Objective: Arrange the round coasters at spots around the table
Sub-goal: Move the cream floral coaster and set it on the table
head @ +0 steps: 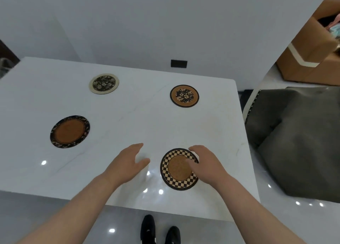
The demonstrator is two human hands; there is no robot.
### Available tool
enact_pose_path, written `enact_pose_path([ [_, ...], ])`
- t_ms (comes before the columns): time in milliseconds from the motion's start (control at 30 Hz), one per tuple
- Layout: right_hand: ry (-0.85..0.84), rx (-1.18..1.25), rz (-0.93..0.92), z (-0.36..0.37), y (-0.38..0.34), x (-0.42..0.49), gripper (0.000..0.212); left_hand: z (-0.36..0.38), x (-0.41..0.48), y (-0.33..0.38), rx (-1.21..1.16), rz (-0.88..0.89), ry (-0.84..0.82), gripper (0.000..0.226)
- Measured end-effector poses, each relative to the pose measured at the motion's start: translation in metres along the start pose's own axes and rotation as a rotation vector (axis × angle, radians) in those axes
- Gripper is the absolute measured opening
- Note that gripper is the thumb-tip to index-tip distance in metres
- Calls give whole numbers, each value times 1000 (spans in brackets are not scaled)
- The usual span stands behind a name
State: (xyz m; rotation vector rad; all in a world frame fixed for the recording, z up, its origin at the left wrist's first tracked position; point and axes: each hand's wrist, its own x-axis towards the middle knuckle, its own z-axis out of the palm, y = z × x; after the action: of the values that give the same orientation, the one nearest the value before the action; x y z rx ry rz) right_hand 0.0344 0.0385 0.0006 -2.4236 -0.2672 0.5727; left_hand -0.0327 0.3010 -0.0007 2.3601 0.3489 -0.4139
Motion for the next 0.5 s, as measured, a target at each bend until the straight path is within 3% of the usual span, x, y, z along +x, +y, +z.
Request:
enact_pose_path([
  [133,34,136,-33,-3,-35,-3,41,-24,-41,-4,-164,-84,123,60],
  [500,-18,101,-147,15,-120,13,42,-93,-87,-49,-388,-164,339,47],
])
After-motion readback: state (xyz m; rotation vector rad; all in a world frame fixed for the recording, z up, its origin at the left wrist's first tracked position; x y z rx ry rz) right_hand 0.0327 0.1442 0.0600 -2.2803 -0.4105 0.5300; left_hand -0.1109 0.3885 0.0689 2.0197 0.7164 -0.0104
